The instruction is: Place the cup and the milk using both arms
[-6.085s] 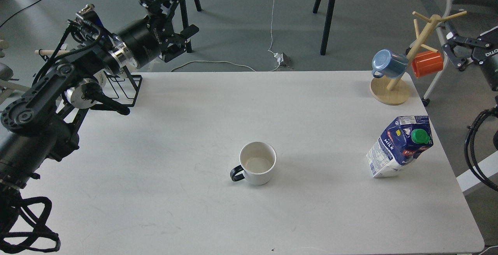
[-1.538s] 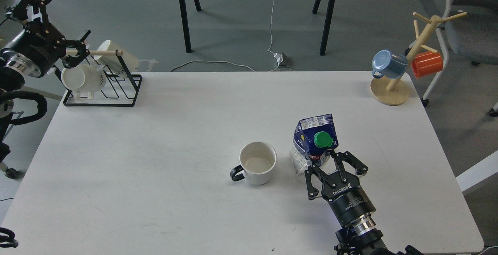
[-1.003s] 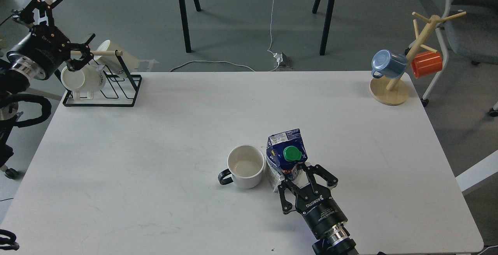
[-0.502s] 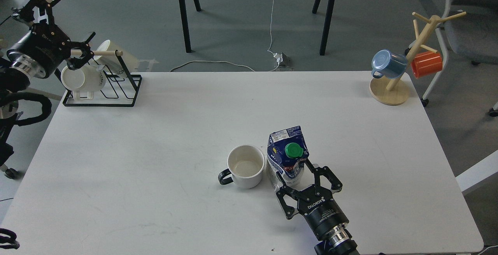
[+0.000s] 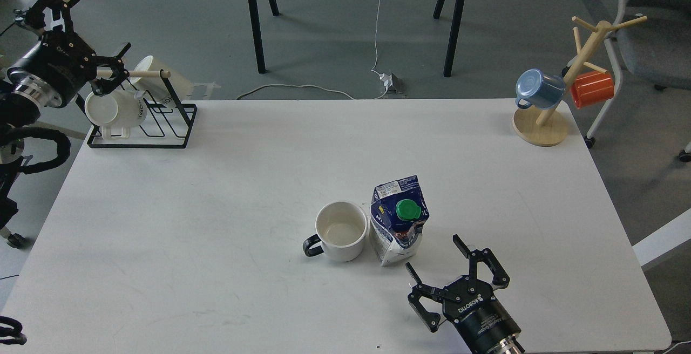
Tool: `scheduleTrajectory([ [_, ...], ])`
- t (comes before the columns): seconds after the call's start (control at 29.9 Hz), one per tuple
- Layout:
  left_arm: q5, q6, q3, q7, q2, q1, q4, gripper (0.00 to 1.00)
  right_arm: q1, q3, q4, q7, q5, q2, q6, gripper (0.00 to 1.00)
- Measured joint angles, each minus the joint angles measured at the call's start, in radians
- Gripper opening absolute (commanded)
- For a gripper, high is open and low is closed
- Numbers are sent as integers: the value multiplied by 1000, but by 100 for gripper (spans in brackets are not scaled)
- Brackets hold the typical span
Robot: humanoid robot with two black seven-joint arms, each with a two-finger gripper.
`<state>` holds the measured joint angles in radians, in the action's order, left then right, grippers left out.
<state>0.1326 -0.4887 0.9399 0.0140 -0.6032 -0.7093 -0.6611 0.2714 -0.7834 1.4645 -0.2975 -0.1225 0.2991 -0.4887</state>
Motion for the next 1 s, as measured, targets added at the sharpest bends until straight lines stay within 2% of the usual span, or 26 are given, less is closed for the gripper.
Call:
scheduleTrajectory([
  [0.13,-5,0,8,1,5,0,0,100,40,-61,84,-6,0,157,0,98],
  [0.27,-35,0,11,12,9,7,0,100,33,-198,117,-8,-3,286,0,98],
  [0.4,-71,0,11,55,20,11,0,100,-78,-326,95,-7,-4,390,0,99],
  [0.5,-97,0,10,69,48,12,1,100,-209,-359,13,-6,-13,444,0,99],
  [0.64,-183,0,10,72,70,14,12,100,-395,-368,-115,-6,-16,446,0,99],
  [0.8,-281,0,10,72,82,14,20,100,-620,-351,-305,-5,-17,357,0,99],
  [1.0,-304,0,10,73,77,14,19,100,-894,-229,-535,2,-18,291,0,99],
])
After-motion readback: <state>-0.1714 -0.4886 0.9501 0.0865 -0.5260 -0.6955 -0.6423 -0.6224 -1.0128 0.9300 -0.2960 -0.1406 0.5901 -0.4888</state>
